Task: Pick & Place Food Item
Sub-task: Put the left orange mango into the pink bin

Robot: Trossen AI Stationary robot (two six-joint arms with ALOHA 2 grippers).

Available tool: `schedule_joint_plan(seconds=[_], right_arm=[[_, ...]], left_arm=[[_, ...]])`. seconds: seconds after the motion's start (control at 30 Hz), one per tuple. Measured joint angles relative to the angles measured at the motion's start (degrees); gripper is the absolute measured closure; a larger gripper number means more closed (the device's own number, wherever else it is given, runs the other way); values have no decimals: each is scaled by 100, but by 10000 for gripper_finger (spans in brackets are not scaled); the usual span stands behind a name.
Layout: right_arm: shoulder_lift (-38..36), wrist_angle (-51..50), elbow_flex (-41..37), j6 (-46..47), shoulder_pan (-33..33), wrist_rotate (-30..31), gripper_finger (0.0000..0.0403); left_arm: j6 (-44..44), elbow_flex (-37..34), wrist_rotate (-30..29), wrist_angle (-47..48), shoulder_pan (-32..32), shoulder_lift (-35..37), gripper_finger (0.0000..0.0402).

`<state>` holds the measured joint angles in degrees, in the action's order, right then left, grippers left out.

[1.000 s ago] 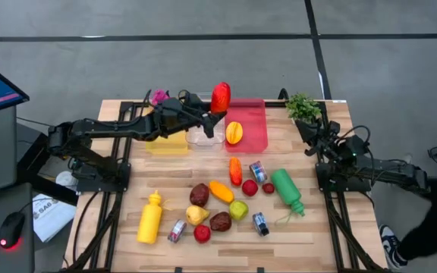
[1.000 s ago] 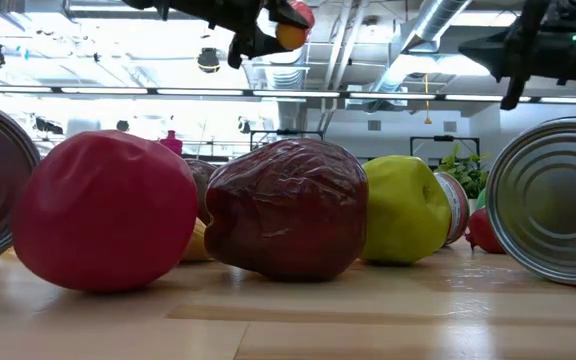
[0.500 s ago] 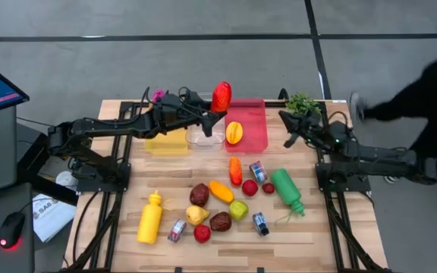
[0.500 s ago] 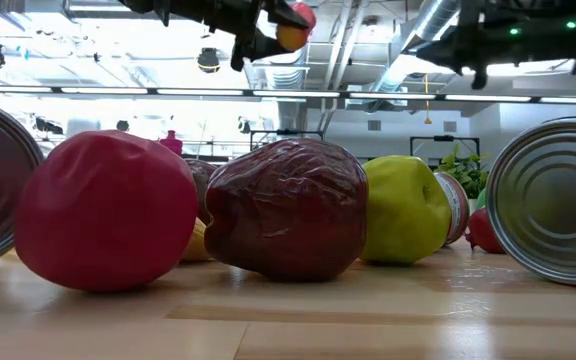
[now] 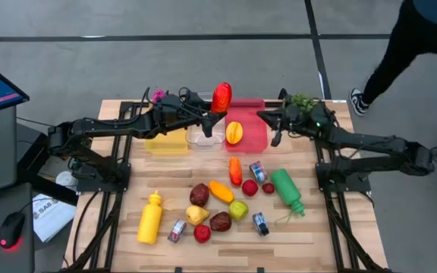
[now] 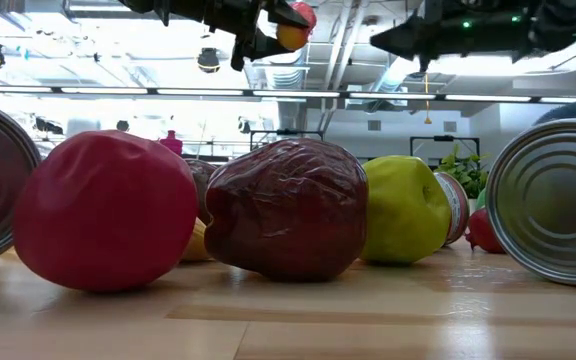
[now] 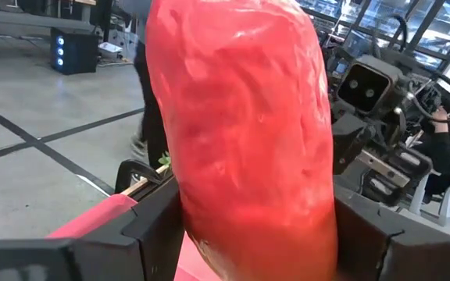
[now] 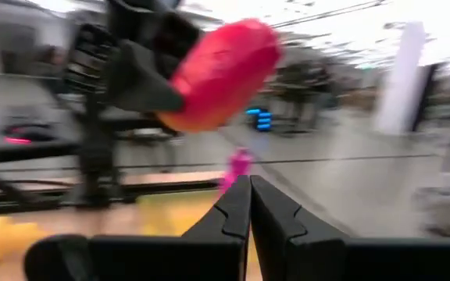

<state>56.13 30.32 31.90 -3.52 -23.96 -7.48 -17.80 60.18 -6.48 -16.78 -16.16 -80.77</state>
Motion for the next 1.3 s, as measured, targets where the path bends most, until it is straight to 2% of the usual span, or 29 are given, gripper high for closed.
schedule_joint_plan(seconds=[0.17, 0.33, 0.53, 0.63, 0.9, 1.07, 1.3], right_arm=[[500, 18, 545, 700, -520, -1438, 397], [967, 18, 1022, 813, -891, -2358, 397], [1476, 18, 1452, 813, -986, -3596, 397], [1647, 12, 1589, 859, -982, -3657, 397], [1699, 20, 2011, 1240, -1035, -3315, 386], [1699, 18, 2149, 1262, -1004, -3314, 331], [1699, 14, 2151, 1368, -979, -3314, 223]], left_arm=[[0, 0, 0, -15, 0, 0, 165], [-1, -1, 121, -16, 0, 0, 169], [0, -2, 392, -17, 34, 0, 165], [-2, -2, 396, -17, 104, 0, 164], [0, -2, 402, -22, 205, 0, 166], [-1, -2, 399, -24, 203, 0, 164], [-2, -2, 400, -24, 203, 1, 164]])
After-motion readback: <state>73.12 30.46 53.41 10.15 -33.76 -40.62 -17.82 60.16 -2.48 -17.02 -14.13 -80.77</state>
